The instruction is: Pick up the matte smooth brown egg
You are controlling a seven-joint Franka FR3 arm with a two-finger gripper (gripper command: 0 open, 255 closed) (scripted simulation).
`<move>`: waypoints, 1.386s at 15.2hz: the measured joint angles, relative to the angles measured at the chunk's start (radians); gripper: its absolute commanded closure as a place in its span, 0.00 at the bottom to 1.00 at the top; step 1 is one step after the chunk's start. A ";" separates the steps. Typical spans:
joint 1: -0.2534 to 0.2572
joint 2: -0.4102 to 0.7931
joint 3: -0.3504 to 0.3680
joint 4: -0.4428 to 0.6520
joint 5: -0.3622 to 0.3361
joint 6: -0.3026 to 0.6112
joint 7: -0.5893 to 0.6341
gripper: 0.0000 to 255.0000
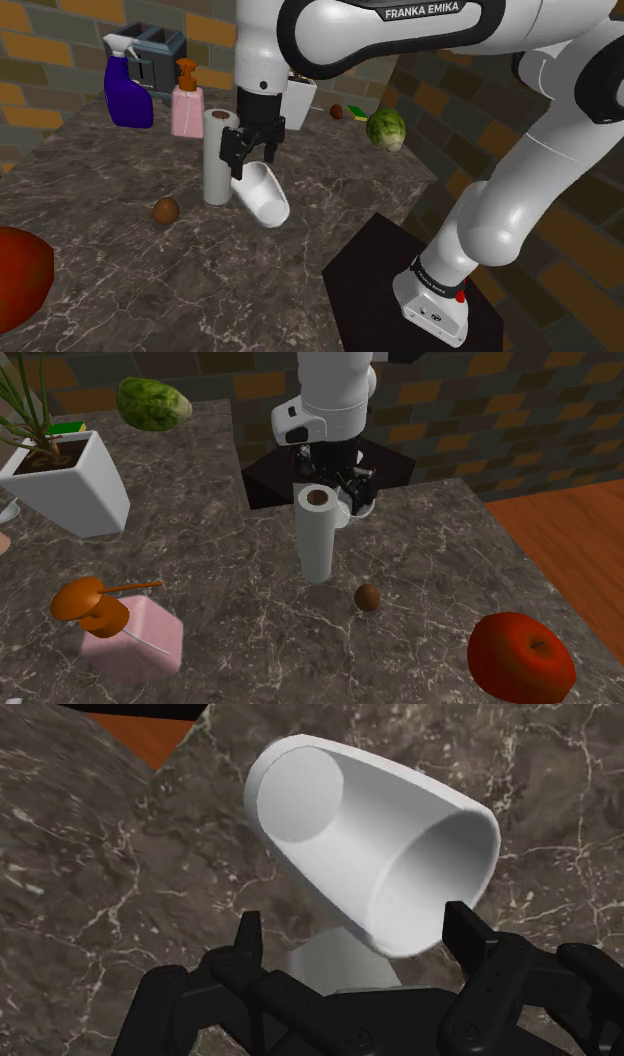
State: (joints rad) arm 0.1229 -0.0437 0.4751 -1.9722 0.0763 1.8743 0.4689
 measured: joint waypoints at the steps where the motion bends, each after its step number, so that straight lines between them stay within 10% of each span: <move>1: 0.008 0.051 0.011 0.039 -0.021 -0.005 0.028 0.00; 12: 0.175 0.502 0.034 0.470 -0.213 -0.048 0.252 0.00; 20: 0.195 0.562 0.023 0.456 -0.238 0.020 0.271 0.00; 21: 0.196 0.566 0.022 0.456 -0.240 0.024 0.272 1.00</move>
State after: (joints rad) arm 0.3194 0.5223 0.4976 -1.5163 -0.1633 1.8981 0.7410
